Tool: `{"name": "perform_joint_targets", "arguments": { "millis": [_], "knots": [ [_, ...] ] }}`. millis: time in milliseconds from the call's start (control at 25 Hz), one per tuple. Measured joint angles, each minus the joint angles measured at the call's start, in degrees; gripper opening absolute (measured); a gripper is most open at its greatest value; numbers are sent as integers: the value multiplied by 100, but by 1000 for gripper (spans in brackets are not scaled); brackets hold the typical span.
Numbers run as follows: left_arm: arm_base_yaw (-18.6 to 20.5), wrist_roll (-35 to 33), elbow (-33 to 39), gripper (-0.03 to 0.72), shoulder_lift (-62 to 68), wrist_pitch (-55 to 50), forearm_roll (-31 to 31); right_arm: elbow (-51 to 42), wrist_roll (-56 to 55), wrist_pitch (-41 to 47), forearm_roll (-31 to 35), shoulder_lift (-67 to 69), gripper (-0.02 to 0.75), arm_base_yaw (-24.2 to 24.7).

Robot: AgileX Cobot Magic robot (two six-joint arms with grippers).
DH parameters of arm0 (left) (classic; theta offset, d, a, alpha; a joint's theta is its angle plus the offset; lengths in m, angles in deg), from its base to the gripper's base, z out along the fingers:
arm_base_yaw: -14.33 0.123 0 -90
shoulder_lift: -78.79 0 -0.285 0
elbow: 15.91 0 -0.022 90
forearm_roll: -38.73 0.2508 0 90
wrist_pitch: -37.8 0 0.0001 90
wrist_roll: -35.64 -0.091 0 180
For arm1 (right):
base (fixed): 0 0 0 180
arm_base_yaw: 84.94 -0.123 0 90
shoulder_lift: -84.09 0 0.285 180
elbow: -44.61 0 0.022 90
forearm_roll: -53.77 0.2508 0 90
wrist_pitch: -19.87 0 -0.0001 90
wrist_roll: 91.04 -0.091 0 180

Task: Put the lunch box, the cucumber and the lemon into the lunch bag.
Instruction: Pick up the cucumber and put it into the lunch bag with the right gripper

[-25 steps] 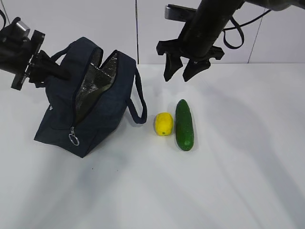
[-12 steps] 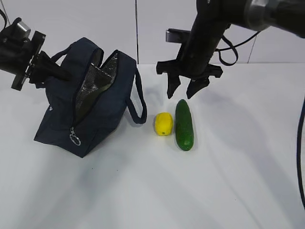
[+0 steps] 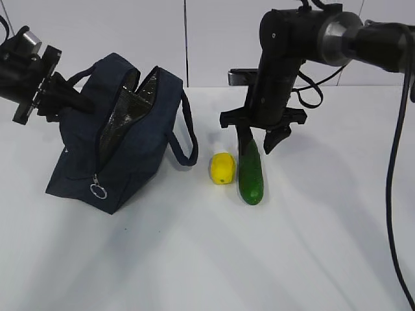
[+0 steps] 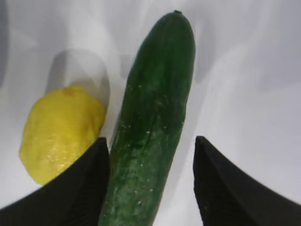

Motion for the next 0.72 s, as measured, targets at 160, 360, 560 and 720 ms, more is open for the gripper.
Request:
{"name": "perform_joint_targets", "arguments": {
  "millis": [160,360,560,720],
  "knots": [
    [0,0,0,-9,0,-10,0,-209,-4,0,-48,13,445,0],
    [0,4,0,-9,0,-10,0,-226,-17,0,128,62,446,0],
    [0,4,0,-9,0,-20,9,-226,-26,0,189,224,447,0],
    [0,4,0,-9,0,-20,22,-226,-26,-11,199,234,447,0]
  ]
}}
